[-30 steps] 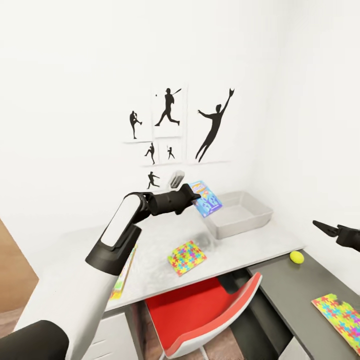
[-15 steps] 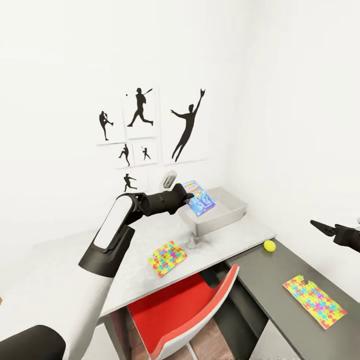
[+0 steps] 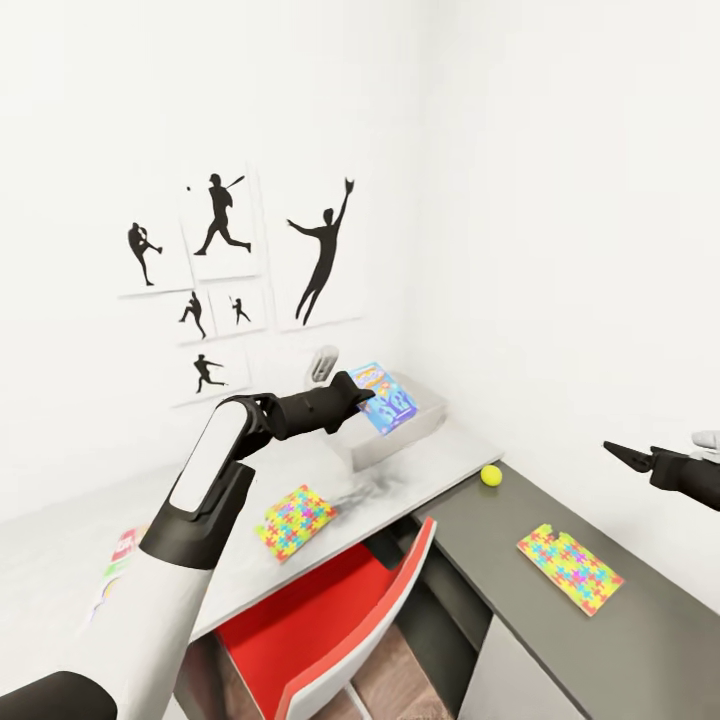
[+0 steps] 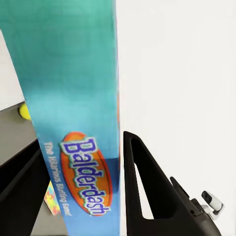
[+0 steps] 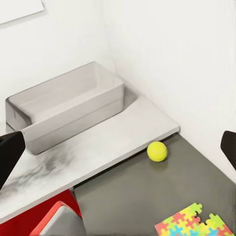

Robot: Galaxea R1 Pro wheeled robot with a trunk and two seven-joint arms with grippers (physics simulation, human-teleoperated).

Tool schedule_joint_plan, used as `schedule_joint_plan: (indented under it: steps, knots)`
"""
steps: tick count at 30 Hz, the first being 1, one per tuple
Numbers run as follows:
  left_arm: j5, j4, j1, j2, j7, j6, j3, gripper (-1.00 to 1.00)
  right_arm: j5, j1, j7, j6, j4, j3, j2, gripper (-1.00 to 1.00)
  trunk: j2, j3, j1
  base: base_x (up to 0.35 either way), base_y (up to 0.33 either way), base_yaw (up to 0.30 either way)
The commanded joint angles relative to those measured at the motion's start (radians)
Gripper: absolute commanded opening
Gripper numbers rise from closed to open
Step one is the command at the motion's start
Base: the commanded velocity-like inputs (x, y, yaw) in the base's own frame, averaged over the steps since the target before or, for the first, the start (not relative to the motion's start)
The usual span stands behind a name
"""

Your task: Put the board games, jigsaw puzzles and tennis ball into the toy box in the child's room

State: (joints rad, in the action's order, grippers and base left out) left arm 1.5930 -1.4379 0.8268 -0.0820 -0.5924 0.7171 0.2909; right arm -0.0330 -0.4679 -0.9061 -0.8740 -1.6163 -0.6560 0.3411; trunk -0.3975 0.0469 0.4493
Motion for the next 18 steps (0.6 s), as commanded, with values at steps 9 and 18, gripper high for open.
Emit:
schedule_joint_plan:
  steps: [9, 18]
  knots:
    - [0.012, -0.005, 0.001, 0.0, -0.012, -0.001, -0.003, -1.0, -0.014, -0.001, 0.019, -0.007, 0.001, 0.143, -0.002, 1.0, -0.003, 0.002, 0.001, 0.0, 0.03, -0.29]
    - [0.012, -0.005, 0.001, 0.001, -0.015, 0.001, -0.007, -1.0, -0.025, 0.001, 0.1, -0.011, 0.0, 0.209, -0.002, 1.0, -0.003, 0.002, 0.001, 0.022, 0.171, -0.289]
